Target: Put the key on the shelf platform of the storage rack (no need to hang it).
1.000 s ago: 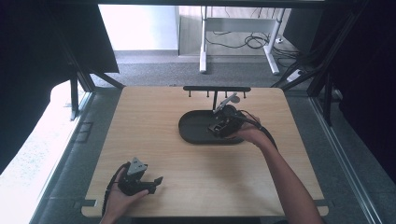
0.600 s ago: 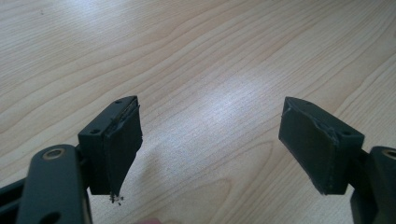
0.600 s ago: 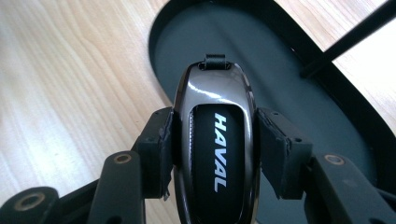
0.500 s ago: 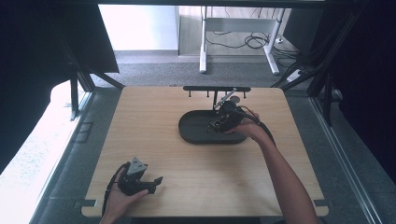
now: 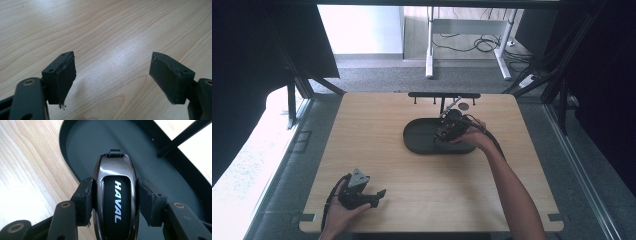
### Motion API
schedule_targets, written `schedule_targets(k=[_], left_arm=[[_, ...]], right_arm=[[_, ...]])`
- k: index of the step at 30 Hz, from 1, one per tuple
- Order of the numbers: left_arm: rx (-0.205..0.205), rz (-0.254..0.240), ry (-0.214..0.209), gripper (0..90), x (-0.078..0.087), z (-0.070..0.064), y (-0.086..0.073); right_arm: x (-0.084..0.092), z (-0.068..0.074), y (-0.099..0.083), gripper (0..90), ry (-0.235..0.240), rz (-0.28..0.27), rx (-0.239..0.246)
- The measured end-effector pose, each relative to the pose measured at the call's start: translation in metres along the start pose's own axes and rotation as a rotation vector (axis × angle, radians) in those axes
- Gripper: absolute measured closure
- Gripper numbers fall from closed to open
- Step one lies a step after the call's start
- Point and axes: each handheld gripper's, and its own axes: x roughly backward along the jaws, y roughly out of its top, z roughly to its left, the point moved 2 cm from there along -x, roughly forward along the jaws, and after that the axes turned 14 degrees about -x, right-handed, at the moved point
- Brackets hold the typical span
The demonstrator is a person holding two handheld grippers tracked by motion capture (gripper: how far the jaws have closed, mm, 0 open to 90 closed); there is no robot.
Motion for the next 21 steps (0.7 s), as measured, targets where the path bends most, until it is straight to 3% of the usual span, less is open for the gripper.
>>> schedule_targets(k=[6,21], left_arm=[[0.001,0.003,0.001,21.5,-0.001,0.0,0.0],[-0.002,0.01,-0.003,21.5,-0.003,-0.001,-0.001]], right_arm=[[-0.015,-0.003,-0.002,49.0,-0.01,0.021,0.0],[-0.032,-0.019,-0.012,48.9,-0.039,0.03,-0.044]])
